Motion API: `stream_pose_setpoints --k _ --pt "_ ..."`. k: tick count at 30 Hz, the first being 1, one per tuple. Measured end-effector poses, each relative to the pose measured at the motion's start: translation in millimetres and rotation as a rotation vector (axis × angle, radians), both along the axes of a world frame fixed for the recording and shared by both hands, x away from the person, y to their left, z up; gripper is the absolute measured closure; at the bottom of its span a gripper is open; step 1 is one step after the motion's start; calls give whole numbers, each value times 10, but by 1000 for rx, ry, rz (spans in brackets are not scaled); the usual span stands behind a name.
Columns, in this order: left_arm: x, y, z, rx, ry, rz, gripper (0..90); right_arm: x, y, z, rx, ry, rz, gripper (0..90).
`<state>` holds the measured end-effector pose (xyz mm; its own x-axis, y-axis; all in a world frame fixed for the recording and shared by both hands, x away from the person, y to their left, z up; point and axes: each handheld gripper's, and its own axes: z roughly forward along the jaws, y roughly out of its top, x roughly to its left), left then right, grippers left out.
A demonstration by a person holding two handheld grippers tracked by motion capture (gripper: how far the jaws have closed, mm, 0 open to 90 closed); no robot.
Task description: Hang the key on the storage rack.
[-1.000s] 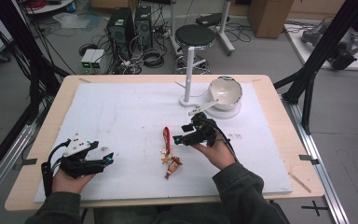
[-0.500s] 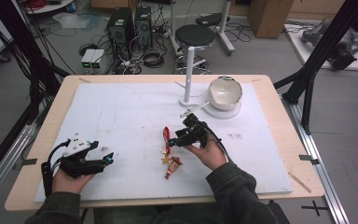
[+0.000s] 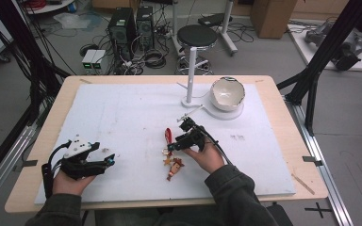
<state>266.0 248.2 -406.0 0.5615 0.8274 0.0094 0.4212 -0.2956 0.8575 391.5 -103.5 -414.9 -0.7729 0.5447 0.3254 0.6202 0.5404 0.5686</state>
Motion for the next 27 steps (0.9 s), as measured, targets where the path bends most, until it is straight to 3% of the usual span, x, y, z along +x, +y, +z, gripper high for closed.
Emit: stream_pose_setpoints --k 15,27 --pt "0 3 2 2 -2 0 276 -3 146 -81 -55 32 -2 464" --pt "2 -1 1 4 -2 -2 276 1 183 -87 -92 12 -31 632"
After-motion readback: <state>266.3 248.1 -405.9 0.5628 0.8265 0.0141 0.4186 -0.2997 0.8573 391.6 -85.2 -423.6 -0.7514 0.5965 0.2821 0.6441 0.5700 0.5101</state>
